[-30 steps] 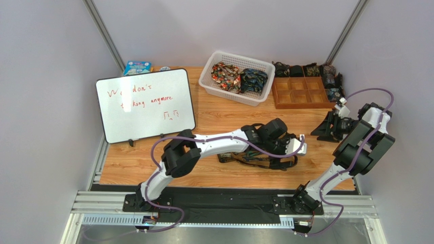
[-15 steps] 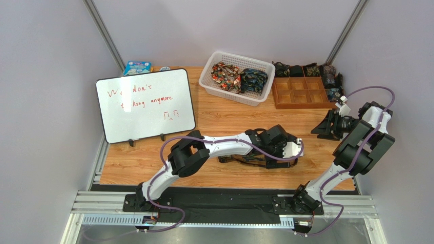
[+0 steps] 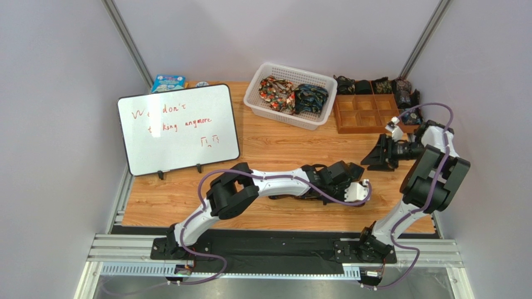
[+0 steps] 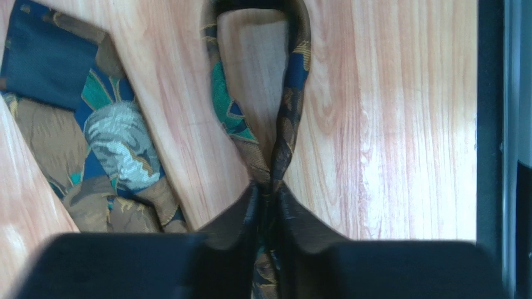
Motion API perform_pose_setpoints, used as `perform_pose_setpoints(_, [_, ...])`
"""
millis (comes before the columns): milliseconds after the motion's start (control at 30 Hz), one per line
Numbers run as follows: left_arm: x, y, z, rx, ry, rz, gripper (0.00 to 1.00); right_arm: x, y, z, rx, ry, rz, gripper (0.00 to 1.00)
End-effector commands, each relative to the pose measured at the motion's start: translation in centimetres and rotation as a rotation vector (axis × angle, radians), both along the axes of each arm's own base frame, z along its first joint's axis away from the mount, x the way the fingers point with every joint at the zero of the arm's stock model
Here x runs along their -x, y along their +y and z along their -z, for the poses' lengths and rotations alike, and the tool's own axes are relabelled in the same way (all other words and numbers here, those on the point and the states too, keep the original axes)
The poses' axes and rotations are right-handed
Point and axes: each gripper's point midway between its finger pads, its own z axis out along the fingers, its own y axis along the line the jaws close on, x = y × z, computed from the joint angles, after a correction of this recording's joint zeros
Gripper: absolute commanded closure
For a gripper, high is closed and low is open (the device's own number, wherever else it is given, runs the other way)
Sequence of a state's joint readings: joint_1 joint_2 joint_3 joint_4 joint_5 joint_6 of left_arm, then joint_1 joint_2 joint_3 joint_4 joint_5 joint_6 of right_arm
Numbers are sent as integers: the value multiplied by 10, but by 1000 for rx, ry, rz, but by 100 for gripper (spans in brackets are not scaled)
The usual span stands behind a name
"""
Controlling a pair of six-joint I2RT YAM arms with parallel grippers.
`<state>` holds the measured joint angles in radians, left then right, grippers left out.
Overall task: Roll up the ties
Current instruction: Flatten out the tie at the center of the board.
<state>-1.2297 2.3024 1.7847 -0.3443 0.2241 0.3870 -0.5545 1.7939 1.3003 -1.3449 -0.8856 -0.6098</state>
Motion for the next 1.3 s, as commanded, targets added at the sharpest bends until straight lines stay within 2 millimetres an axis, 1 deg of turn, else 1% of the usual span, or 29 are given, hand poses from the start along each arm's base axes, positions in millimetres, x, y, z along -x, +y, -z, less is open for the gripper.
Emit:
perform_pose_setpoints(0, [-1, 9, -55, 74, -41, -40, 92, 6, 34, -14, -18, 10, -22, 43])
perform_pose_setpoints(33, [-2, 12, -65, 91, -42, -57, 100, 8, 45, -11, -18, 20, -48, 43])
perform_pose_setpoints(67, [-7, 22, -84, 115, -62, -100, 100, 8, 49, -10, -15, 26, -47, 43])
perform_pose_setpoints(133, [-10, 32, -107, 169, -35, -177, 100, 8, 58, -6, 5, 12, -75, 43])
perform_pose_setpoints(167, [-17, 47, -125, 203, -39, -235, 100, 8, 63, -5, 3, 21, -75, 44])
perform_pose_setpoints(233, [-23, 61, -143, 252, 1, -331, 100, 6, 73, -3, 21, 3, -104, 44])
perform_pose_setpoints(267, [-33, 79, -156, 272, -1, -397, 100, 8, 77, -1, 25, 18, -101, 44])
perform_pose_setpoints(333, [-42, 100, -163, 286, 40, -496, 100, 4, 87, 5, 68, -9, -135, 44])
perform_pose_setpoints(367, [-51, 119, -169, 291, 33, -546, 100, 5, 91, 8, 84, -12, -146, 44])
perform_pose_setpoints(400, [-56, 133, -167, 278, 49, -619, 100, 1, 92, 15, 123, -13, -147, 45])
perform_pose_setpoints(433, [-60, 145, -167, 273, 56, -655, 100, 1, 102, 18, 143, -17, -185, 45])
perform_pose_setpoints(467, [-67, 169, -169, 275, 54, -719, 100, 2, 105, 23, 164, -12, -200, 46])
perform_pose_setpoints(500, [-67, 182, -165, 264, 75, -761, 100, -1, 105, 33, 214, -5, -205, 47])
perform_pose_setpoints(533, [-73, 198, -163, 261, 76, -804, 99, 0, 112, 39, 243, -1, -234, 48])
perform_pose_setpoints(567, [-70, 218, -162, 261, 68, -839, 98, 0, 112, 47, 267, 11, -242, 50])
perform_pose_setpoints(633, [-71, 248, -155, 227, 61, -914, 96, -5, 108, 63, 352, 26, -242, 56])
perform_pose_setpoints(700, [-70, 287, -148, 172, 19, -1027, 95, -7, 97, 81, 426, 67, -235, 61])
perform_pose_setpoints(733, [-76, 306, -146, 156, 12, -1081, 94, -10, 93, 85, 454, 76, -233, 63])
perform_pose_setpoints(800, [-73, 334, -140, 136, 22, -1145, 92, -11, 80, 100, 525, 113, -229, 67])
perform_pose_setpoints(833, [-79, 352, -137, 125, 18, -1208, 90, -12, 76, 104, 550, 120, -226, 68])
perform_pose_setpoints(867, [-75, 362, -136, 119, 39, -1218, 89, -12, 71, 108, 577, 126, -222, 70])
perform_pose_setpoints(900, [-75, 369, -136, 126, 53, -1234, 86, -14, 64, 112, 620, 128, -218, 72])
perform_pose_setpoints(933, [-78, 381, -138, 146, 72, -1278, 75, -13, 61, 117, 637, 144, -220, 72])
perform_pose_setpoints(967, [-72, 386, -144, 175, 90, -1278, 64, -13, 57, 119, 656, 152, -218, 74])
perform_pose_setpoints(1000, [-70, 391, -148, 189, 91, -1295, 49, -11, 51, 121, 689, 169, -218, 75])
perform_pose_setpoints(1033, [-67, 399, -160, 233, 79, -1314, 34, -8, 48, 124, 708, 181, -223, 76])
perform_pose_setpoints(1133, [-57, 414, -174, 265, 61, -1338, 26, 1, 33, 126, 786, 200, -250, 78])
perform_pose_setpoints(1200, [-50, 426, -193, 331, 21, -1350, 20, 11, 22, 126, 830, 216, -271, 78])
perform_pose_setpoints(1267, [-49, 442, -214, 388, -71, -1364, 9, 21, 11, 125, 851, 235, -280, 79])
